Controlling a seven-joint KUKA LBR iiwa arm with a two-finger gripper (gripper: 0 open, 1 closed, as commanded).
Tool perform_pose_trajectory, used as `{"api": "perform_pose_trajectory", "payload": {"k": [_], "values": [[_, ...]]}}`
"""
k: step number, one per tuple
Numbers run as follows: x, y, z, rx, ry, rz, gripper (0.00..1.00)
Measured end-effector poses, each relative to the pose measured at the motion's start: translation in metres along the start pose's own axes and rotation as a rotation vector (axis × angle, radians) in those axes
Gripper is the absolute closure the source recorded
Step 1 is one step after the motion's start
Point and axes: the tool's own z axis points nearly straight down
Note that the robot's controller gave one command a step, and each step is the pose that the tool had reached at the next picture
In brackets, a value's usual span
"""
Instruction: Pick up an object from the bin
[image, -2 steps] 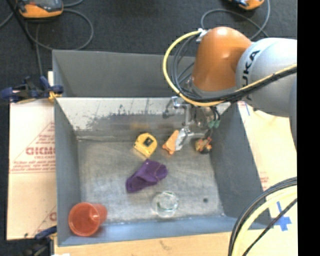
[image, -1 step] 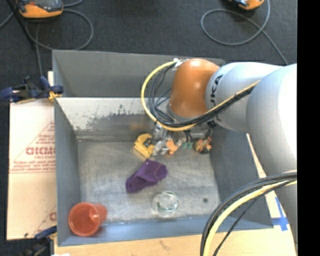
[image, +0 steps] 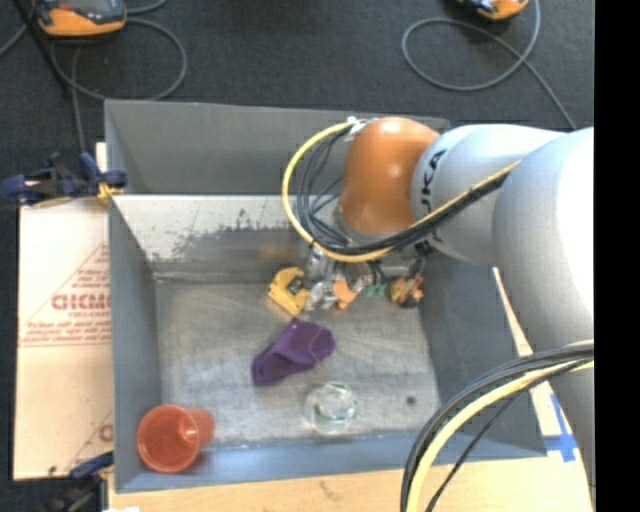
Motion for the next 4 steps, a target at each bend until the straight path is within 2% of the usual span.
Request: {"api": "perform_pose_trajectory", "payload": {"k": [1,2,3,4], "values": [[0.003,-0.002,-0.002,-0.001,0.008,0.001,1.0],[0.001,-0.006,-0.035,-0.005,0.021,0.009,1.0],[0.004,-0.008,-0.082,-0.006,0.018,-0.02,0.0],[0.004,-0.008,-0.082,-0.005,0.019,-0.021,0.0]]}}
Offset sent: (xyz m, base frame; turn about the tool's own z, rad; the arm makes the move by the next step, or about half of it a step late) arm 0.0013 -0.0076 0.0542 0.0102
